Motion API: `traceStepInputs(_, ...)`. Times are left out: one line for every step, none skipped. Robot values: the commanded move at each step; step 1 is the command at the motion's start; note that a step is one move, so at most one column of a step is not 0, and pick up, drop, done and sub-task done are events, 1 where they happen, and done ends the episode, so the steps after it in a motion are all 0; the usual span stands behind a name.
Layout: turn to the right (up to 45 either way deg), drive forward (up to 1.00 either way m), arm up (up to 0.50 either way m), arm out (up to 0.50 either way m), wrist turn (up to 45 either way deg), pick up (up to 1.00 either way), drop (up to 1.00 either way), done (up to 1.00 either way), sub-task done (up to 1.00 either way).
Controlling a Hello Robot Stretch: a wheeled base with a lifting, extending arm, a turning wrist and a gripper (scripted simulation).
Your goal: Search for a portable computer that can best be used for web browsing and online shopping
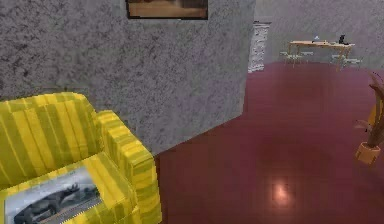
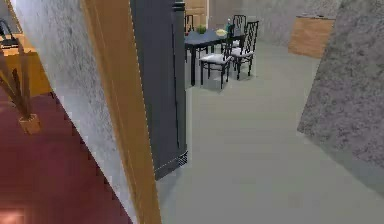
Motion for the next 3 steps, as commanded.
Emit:
traceStepInputs(0.0, 0.4, 0.0, 0.0, 0.0, 0.0, 0.0, 0.0, 0.0)
traceStepInputs(33.0, 0.0, 0.0, 0.0, 0.0, 0.0, 0.0, 0.0, 0.0)
traceStepInputs(0.0, 1.0, 0.0, 0.0, 0.0, 0.0, 0.0, 0.0, 0.0)
